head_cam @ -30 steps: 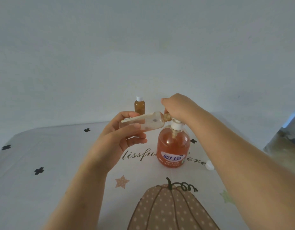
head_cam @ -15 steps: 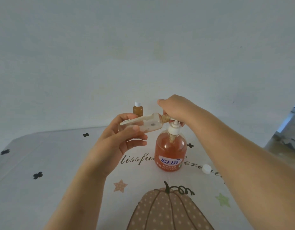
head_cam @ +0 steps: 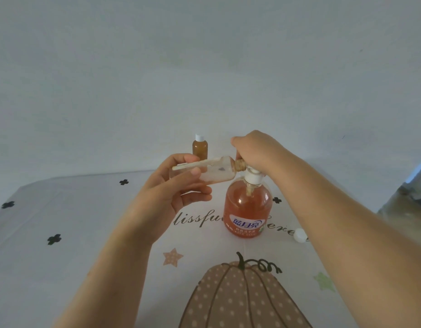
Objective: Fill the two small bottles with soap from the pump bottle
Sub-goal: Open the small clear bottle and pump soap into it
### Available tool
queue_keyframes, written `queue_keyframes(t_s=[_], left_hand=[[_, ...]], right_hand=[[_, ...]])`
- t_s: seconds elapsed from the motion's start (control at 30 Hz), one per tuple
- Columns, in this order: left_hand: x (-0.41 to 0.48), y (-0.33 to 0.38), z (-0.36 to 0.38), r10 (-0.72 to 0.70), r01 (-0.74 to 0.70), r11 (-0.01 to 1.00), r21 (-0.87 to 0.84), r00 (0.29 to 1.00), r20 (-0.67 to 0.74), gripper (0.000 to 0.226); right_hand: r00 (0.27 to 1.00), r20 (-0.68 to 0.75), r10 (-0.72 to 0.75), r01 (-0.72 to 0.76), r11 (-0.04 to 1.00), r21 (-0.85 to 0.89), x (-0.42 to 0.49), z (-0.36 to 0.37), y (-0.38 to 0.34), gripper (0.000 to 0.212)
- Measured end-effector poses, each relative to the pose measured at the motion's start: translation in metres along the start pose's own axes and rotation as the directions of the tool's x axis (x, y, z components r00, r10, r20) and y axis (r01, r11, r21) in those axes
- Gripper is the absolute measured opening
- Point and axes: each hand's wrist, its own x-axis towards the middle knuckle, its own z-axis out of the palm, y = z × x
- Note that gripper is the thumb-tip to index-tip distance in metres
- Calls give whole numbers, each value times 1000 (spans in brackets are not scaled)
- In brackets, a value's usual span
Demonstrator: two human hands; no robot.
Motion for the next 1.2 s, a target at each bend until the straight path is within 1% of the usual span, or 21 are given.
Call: queue_keyframes(t_s=[0.1, 0.13, 0.37, 0.57, 0.63, 0.73, 0.9, 0.97, 1.03, 1.2], left_hand=[[-1, 1, 1, 5, -5, 1000, -7, 1000, 12, 19], [-1, 1, 2, 9, -9, 1000, -18, 1000, 15, 19], [-2, 2, 5, 20, -19, 999, -44, 999, 29, 19], [-1, 2, 5, 10, -9, 999, -40, 1000, 23, 18], [0, 0, 3, 3, -3, 999, -35, 1000, 15, 18], [1, -2, 1, -6, 6, 1000, -18, 1000, -2, 18], [1, -3, 0, -10, 10, 1000, -24, 1000, -2, 19], [1, -2, 0, -7, 7, 1000, -17, 1000, 9, 20], [0, -2, 1, -2, 2, 1000, -22, 1000, 10, 20], [-1, 0, 3, 15, -13, 998, -56, 1000, 25, 20]], right_hand=[[1000, -14, -20, 19, 1000, -21, 5, -2, -2, 35], [1000, 3, -12, 12, 999, -36, 2, -5, -5, 35], [998, -36, -46, 44, 997, -61, -2, -12, -6, 43], [998, -42, -37, 35, 998, -50, 4, -11, -4, 40], [998, -38, -58, 55, 996, -74, 7, -6, -1, 36], [998, -51, -28, 22, 993, -112, 11, 2, 2, 29], [999, -45, 11, -15, 995, -102, 11, 4, 2, 29], [998, -61, -1, -5, 995, -103, 13, 4, 3, 32], [996, -89, -5, -3, 996, -85, 12, 0, 2, 40], [996, -80, -25, 7, 978, -211, 5, -11, -6, 45]])
